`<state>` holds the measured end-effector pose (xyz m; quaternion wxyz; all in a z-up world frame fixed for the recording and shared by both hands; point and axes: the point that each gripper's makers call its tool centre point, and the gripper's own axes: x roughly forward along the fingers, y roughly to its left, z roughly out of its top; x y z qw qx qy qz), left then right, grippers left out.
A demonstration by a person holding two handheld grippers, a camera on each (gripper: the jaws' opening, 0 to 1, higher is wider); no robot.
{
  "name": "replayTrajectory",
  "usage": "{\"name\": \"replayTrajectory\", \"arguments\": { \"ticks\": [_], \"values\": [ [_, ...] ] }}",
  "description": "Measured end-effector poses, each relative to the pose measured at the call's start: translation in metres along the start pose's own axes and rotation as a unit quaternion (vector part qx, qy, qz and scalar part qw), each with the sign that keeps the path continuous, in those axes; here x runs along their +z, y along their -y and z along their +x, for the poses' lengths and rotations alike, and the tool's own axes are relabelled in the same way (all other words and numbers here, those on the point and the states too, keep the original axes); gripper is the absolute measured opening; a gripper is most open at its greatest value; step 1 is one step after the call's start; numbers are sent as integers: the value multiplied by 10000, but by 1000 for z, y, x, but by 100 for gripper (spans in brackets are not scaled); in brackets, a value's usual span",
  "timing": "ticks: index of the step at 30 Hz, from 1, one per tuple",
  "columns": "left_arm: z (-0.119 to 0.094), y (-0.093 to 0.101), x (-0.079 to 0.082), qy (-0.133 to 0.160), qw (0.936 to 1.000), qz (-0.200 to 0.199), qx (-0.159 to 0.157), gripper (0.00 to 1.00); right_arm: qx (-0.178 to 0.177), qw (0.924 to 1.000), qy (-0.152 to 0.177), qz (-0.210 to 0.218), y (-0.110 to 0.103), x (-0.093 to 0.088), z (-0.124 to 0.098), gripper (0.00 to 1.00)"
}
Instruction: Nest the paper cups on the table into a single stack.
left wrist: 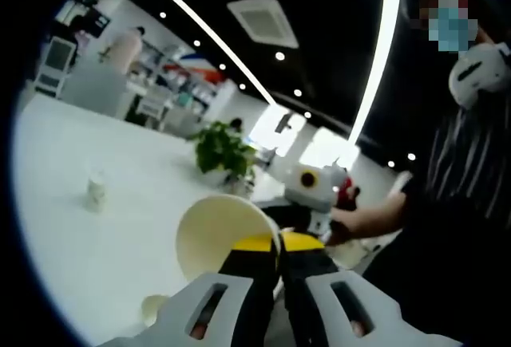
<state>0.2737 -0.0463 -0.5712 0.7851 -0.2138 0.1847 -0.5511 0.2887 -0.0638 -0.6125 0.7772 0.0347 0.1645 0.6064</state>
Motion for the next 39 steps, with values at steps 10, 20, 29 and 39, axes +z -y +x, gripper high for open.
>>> {"name": "replayTrajectory", "arguments": {
  "ticks": [10, 20, 29, 39],
  "values": [
    [-19, -19, 9, -292, 9987, 283, 299, 0, -567, 9983, 119, 119, 26, 0, -24, 71],
    [-30, -30, 1, -563, 9960, 408, 562, 0, -1293, 9908, 221, 339, 61, -4, -44, 77],
    [-37, -40, -22, -1266, 9855, 779, 819, 0, -1812, 9826, 364, 199, 84, 8, -54, 90],
    [-36, -50, -50, -2183, 9605, 1421, 976, 0, -2169, 9755, 373, 55, 99, 9, -61, 100]
  ]
}}
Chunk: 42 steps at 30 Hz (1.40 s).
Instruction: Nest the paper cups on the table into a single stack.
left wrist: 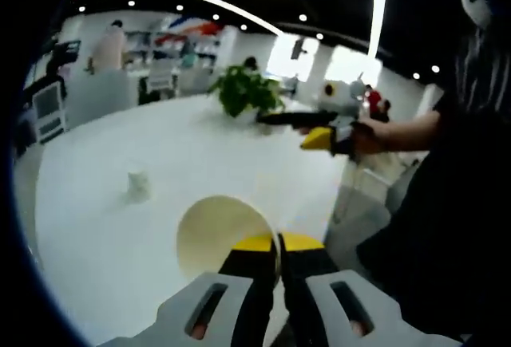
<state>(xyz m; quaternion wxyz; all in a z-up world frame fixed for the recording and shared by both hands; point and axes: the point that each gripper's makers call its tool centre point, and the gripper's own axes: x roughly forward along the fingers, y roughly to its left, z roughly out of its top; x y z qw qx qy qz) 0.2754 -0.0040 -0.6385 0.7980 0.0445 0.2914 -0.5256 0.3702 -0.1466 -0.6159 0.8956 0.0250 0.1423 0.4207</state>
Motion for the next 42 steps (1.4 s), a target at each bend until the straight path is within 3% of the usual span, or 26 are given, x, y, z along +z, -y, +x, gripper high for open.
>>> {"name": "replayTrajectory", "arguments": {
  "ticks": [5, 6, 11, 13, 19, 26, 33, 40, 42],
  "values": [
    [7, -2, -12, -497, 9974, 505, 155, 0, -40, 10000, -5, 12, 0, -5, -2, 100],
    [8, -4, -18, -763, 9931, 867, 212, 0, -63, 10000, -22, -9, 1, -7, -3, 100],
    [16, -2, -18, -1104, 9816, 1550, 177, 0, -125, 9998, 36, 170, 4, -9, -6, 100],
    [19, -1, -22, -1313, 9751, 1785, 102, 0, -140, 9996, 54, 227, 5, -10, -7, 100],
    [28, -6, -48, -2102, 9421, 2612, -28, 0, -204, 9989, 235, 349, 8, -4, -11, 99],
    [38, -5, -52, -2284, 9314, 2829, -138, 0, -252, 9987, 188, 398, 9, -12, -15, 99],
    [44, -12, -58, -2434, 9276, 2828, -166, 0, -315, 9980, 256, 486, 11, -12, -21, 98],
    [54, -11, -60, -2489, 9283, 2753, -245, 0, -360, 9977, 238, 528, 14, -15, -23, 97],
    [56, -11, -64, -2536, 9247, 2825, -275, 0, -377, 9974, 258, 559, 15, -14, -23, 97]
  ]
}}
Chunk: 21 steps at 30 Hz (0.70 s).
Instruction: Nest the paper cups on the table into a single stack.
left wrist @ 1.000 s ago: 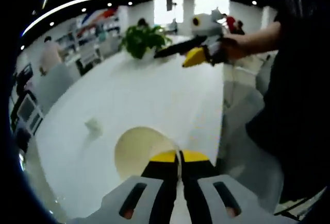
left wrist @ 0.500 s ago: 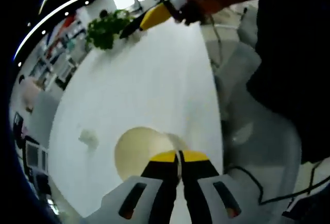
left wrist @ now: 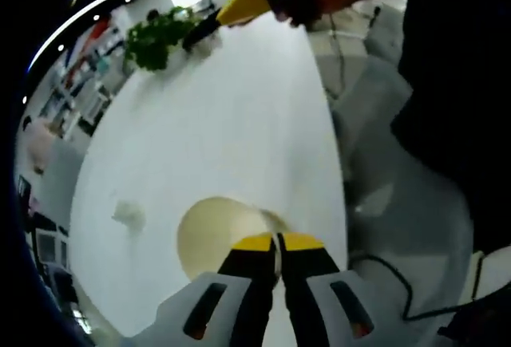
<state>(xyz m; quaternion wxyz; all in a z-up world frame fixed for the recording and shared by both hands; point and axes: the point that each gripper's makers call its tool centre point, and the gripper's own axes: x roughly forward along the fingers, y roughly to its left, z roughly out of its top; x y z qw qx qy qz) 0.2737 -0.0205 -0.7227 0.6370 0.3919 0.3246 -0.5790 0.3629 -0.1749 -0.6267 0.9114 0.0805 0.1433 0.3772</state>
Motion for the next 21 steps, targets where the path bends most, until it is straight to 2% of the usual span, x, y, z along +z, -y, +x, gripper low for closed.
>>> {"name": "replayTrajectory", "arguments": {
  "ticks": [5, 21],
  "values": [
    [6, 0, -3, -31, 9997, -222, -95, 0, -3, 10000, -10, -23, 0, 0, -1, 96],
    [23, 5, -8, -181, 9986, -392, -308, 4, -14, 10000, -8, 50, 5, 0, -2, 95]
  ]
}}
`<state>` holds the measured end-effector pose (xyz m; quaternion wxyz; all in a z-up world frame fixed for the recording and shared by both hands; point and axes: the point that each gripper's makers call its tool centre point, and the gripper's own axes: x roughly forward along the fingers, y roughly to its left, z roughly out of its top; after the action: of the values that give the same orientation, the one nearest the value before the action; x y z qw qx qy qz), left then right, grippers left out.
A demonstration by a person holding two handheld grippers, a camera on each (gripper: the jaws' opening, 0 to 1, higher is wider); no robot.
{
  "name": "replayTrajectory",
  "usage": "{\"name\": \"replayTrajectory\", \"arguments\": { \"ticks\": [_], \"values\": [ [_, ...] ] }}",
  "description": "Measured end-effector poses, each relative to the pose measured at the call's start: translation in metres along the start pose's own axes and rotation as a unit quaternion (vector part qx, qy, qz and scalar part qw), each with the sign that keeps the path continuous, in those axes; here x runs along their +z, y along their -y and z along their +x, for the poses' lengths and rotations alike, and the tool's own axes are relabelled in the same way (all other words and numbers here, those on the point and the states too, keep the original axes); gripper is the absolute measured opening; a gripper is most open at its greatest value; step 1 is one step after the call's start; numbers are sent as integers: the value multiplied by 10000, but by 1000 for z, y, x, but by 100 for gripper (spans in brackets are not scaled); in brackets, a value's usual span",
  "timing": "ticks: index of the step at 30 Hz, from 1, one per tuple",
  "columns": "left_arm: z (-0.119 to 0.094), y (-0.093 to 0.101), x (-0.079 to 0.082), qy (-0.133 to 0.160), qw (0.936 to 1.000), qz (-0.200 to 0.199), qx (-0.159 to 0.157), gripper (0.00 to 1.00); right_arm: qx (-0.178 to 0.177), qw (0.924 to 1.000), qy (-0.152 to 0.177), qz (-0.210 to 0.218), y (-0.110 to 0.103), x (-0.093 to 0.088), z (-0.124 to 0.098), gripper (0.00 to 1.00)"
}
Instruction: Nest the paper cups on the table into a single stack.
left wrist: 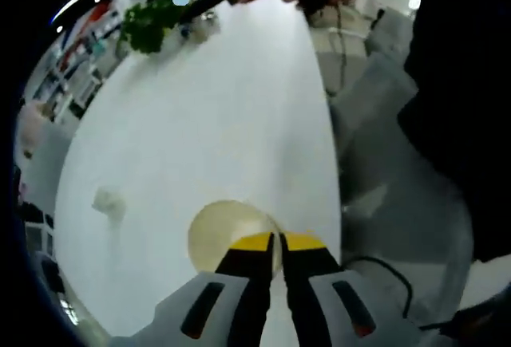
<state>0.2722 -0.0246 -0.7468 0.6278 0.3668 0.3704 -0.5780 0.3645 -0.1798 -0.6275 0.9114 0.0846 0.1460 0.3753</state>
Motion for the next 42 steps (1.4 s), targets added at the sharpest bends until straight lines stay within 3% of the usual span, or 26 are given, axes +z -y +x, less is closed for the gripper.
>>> {"name": "replayTrajectory", "arguments": {
  "ticks": [4, 24, 26, 33, 40, 42],
  "values": [
    [3, -1, -5, -124, 9999, -12, 18, 12, 38, 10000, -5, 42, 0, -2, 0, 96],
    [-12, -4, -1, 483, 9956, -769, 226, 21, 81, 9999, -84, 122, -6, -10, 3, 96],
    [-15, -5, 6, 774, 9911, -1059, 239, 24, 92, 9998, -113, 147, -7, -12, 4, 96],
    [-25, -8, 0, 954, 9851, -1365, 427, 31, 149, 9997, -190, 88, -10, -13, 4, 96],
    [-37, -12, 0, 1387, 9700, -1892, 644, 36, 146, 9996, -247, 67, -12, -14, 4, 97],
    [-39, -15, -5, 1378, 9687, -1920, 755, 40, 158, 9995, -265, 72, -13, -15, 4, 96]
  ]
}}
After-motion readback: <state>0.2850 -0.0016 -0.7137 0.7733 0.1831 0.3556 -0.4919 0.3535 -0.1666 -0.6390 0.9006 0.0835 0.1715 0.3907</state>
